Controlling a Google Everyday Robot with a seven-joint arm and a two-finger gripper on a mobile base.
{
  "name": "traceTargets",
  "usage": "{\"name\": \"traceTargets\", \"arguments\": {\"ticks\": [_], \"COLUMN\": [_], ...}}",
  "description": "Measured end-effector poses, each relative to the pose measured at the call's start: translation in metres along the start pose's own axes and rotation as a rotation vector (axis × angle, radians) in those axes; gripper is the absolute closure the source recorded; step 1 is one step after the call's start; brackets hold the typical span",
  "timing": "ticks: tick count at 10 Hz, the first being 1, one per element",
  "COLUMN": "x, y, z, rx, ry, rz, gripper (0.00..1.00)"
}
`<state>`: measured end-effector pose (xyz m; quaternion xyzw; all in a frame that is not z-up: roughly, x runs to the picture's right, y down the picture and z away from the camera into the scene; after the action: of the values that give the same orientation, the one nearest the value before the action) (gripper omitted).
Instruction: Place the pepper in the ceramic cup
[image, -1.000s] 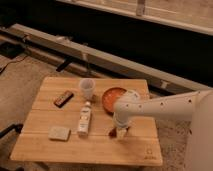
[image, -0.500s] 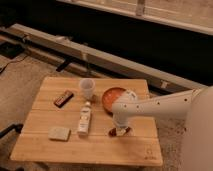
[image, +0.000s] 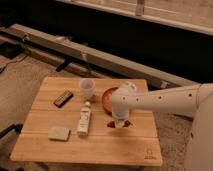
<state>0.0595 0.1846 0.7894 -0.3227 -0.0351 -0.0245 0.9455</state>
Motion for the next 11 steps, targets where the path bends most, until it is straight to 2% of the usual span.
{"name": "traceTargets", "arguments": {"ticks": [1, 3, 5, 8, 11], "x": [-0.010, -0.014, -0.025, -0.022, -0.024], "y": [-0.019, -0.056, -0.085, -0.120, -0.153], "z": [-0.009, -0.016, -0.022, -0.039, -0.059], "rx": [0.017, 0.052, 0.082, 0.143, 0.219], "ry": [0.000, 0.000, -0.015, -0.021, -0.040], "rz": [-0.003, -0.012, -0.036, -0.054, -0.061], "gripper": [1.00, 1.00, 1.00, 1.00, 1.00]}}
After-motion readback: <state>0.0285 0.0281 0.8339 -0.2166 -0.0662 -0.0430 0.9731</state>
